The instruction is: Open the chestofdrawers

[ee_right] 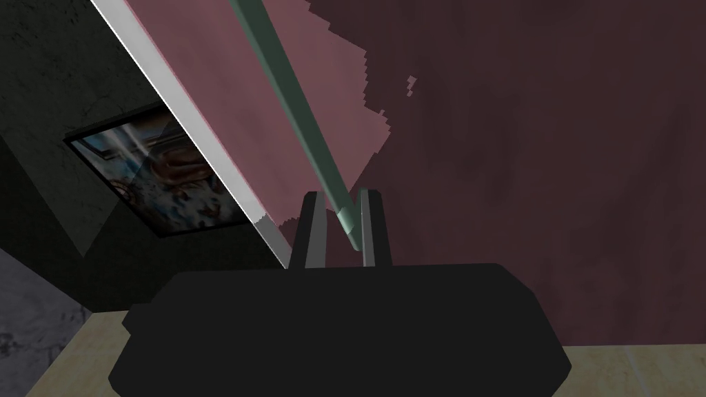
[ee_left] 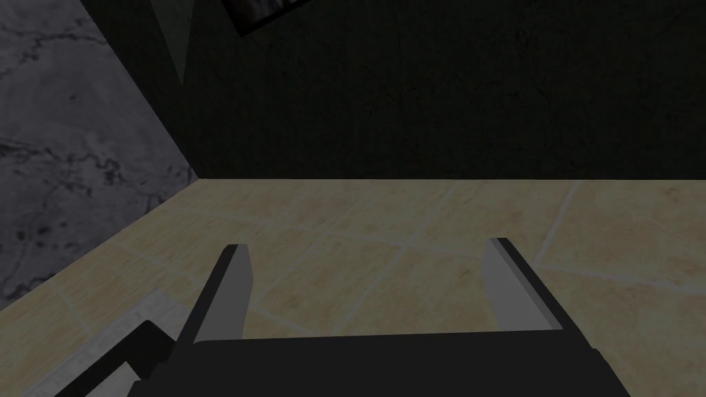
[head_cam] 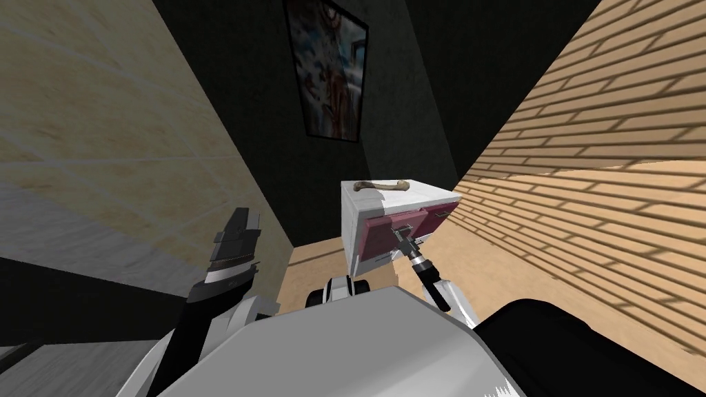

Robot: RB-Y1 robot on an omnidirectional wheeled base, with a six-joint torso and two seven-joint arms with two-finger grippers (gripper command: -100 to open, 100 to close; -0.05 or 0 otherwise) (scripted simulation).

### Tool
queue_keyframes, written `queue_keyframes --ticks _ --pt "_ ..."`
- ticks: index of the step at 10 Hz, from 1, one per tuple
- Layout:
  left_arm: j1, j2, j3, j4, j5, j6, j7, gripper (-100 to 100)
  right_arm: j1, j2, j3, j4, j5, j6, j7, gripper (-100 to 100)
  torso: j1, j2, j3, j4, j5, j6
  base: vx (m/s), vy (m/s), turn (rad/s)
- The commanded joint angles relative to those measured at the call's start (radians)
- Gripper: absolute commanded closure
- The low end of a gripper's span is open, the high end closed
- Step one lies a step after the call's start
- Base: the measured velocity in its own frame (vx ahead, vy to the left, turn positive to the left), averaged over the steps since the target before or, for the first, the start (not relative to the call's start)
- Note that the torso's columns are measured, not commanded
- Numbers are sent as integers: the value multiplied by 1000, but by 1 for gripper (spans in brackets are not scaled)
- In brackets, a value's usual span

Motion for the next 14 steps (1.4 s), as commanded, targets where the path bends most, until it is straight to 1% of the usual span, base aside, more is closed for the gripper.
queue_keyframes --ticks 1,5,6,7,9,12,14 --pt "0 0 0 0 0 0 0 0 -29 -1 -4 7 9 43 -1 100 0 -6 -4 0 1 0 -177 -28 133" --pt "0 0 0 0 0 0 0 0 -73 -5 -10 23 22 103 -3 100 0 -4 -3 0 2 1 -193 -22 123" --pt "0 0 0 0 0 0 0 0 -66 -6 -6 28 22 92 -2 100 1 -3 -3 1 2 0 -95 -8 31" --pt "0 0 0 0 0 0 0 0 -79 -4 -8 36 28 113 1 100 2 -8 -5 0 2 0 -115 -6 88" --pt "0 0 0 0 0 0 0 0 -93 -3 -12 41 31 131 4 100 0 -4 -3 -1 1 -1 -181 -40 109" --pt "0 0 0 0 0 0 0 0 -128 -1 -20 53 40 174 11 100 -1 -4 -2 0 1 1 -210 -9 134" --pt "0 0 0 0 0 0 0 0 -135 -1 -22 55 42 183 12 100 0 -7 -5 -1 2 1 -155 6 16"
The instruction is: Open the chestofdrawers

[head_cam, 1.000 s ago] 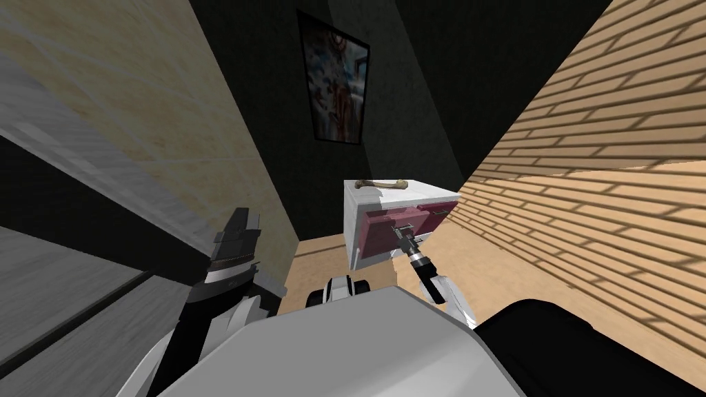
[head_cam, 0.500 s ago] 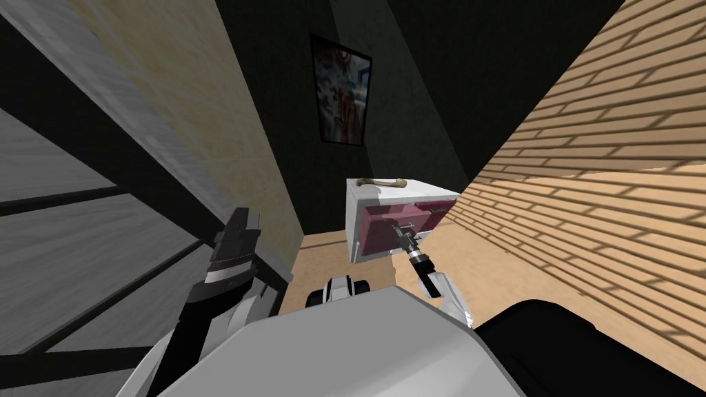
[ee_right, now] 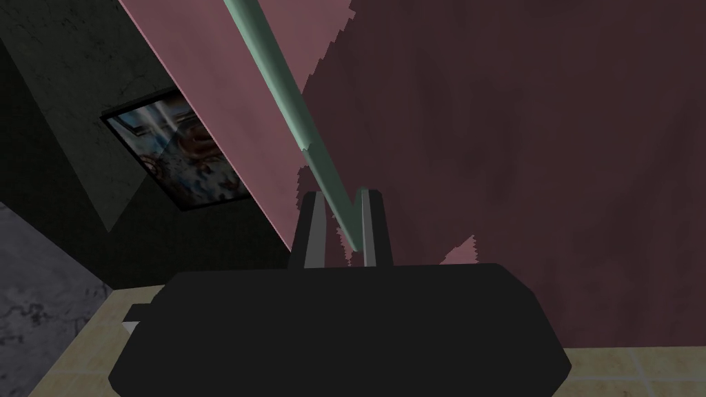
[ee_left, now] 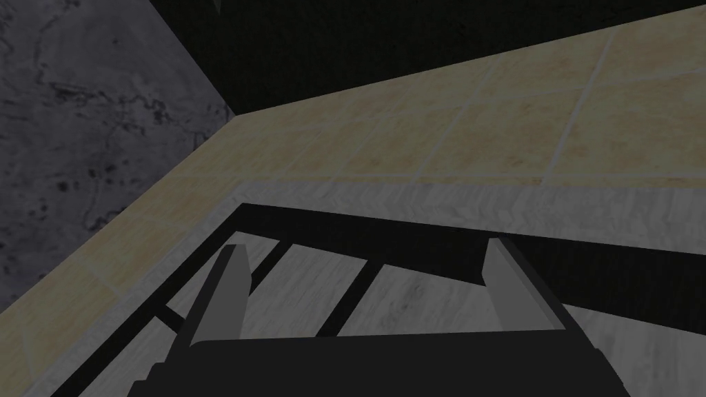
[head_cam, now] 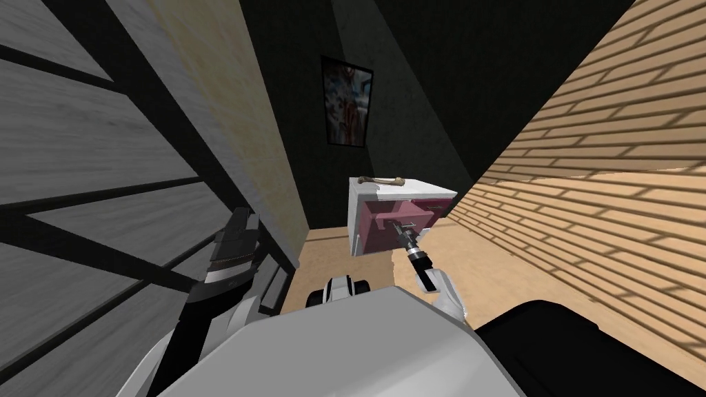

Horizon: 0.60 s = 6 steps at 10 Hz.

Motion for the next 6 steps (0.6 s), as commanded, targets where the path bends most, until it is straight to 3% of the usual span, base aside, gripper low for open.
queue_keyframes --ticks 1,3,4,6 --pt "0 0 0 0 0 0 0 0 -25 -23 -11 18 6 36 -14 -100 -2 -1 -1 1 0 0 -130 -9 231" --pt "0 0 0 0 0 0 0 0 -71 -73 -35 59 12 91 -39 -100 0 -1 0 -2 -2 -3 -158 16 303" --pt "0 0 0 0 0 0 0 0 -71 -73 -35 59 12 92 -39 -100 1 0 0 -2 -2 -3 -125 14 72" --pt "0 0 0 0 0 0 0 0 -118 -123 -59 99 19 148 -65 -100 0 -3 -1 -4 -3 -3 -136 35 241"
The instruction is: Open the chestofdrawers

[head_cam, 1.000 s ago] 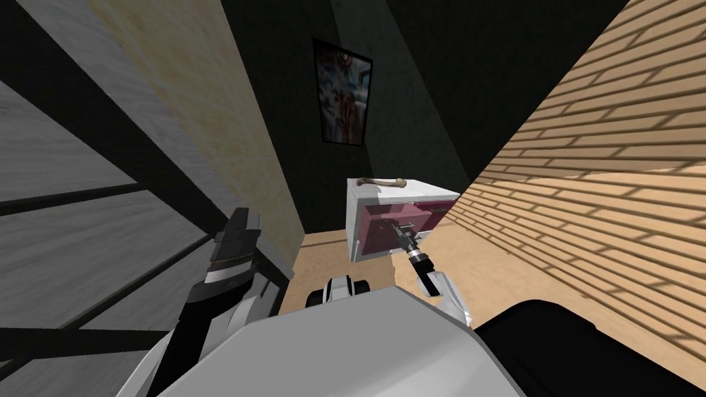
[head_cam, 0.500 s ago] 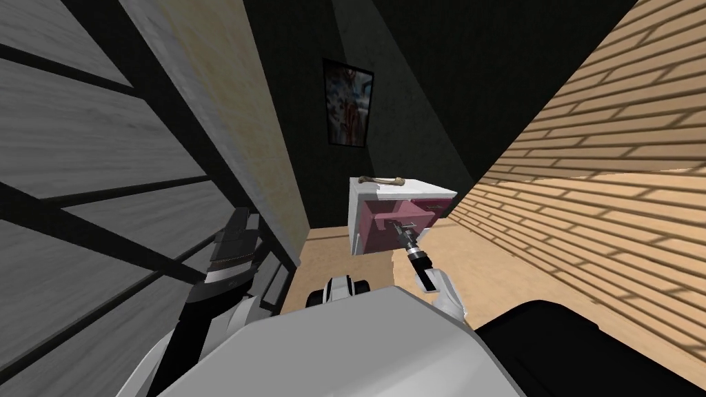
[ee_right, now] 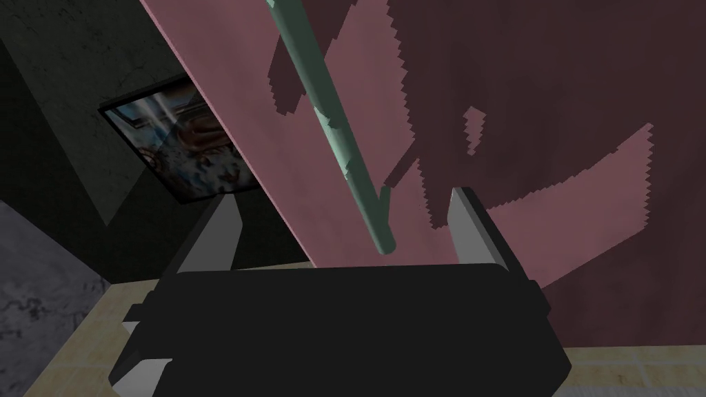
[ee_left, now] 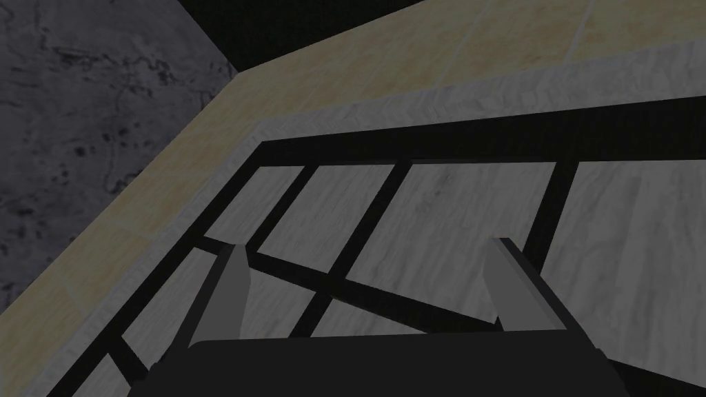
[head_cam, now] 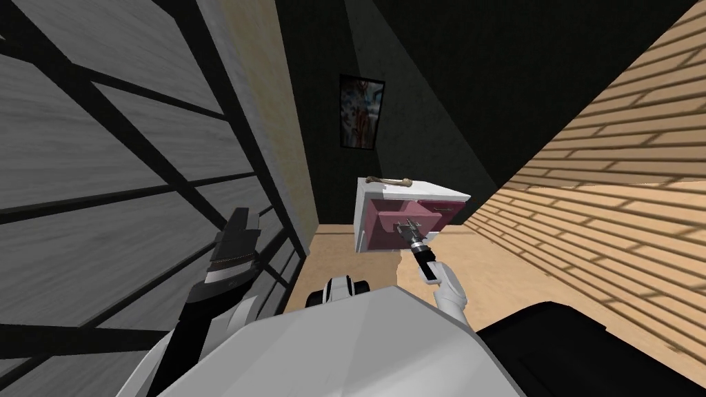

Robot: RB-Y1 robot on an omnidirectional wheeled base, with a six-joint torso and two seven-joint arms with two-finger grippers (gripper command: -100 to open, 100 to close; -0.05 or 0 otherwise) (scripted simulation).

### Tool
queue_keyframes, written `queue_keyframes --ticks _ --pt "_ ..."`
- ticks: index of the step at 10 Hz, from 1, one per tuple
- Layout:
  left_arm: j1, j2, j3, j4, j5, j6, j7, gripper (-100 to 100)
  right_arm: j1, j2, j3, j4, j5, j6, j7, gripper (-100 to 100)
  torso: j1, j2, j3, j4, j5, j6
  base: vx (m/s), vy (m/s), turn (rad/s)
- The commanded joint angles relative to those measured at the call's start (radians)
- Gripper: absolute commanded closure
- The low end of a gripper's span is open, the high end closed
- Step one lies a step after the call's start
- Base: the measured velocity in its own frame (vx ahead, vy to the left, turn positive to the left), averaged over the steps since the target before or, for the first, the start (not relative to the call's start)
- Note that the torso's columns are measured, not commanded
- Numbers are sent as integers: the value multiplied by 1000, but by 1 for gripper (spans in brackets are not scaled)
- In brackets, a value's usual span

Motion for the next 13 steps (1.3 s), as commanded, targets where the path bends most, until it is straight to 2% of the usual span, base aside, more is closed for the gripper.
queue_keyframes --ticks 1,5,7,8,13 --pt "0 0 0 0 0 0 0 0 -64 -66 -30 56 9 75 -34 -100 0 2 1 0 0 0 -171 25 323" --pt "0 0 0 0 0 0 0 0 -157 -166 -78 137 21 186 -85 -100 0 2 2 1 0 1 -188 52 285" --pt "0 0 0 0 0 0 0 0 -146 -155 -77 136 19 175 -80 -100 1 3 1 3 4 2 -92 15 66" --pt "0 0 0 0 0 0 0 0 -145 -154 -75 138 20 178 -81 0 1 0 0 2 4 3 -11 4 3" --pt "0 0 0 0 0 0 0 0 -143 -152 -74 140 20 177 -81 0 0 2 1 1 0 0 0 0 0"
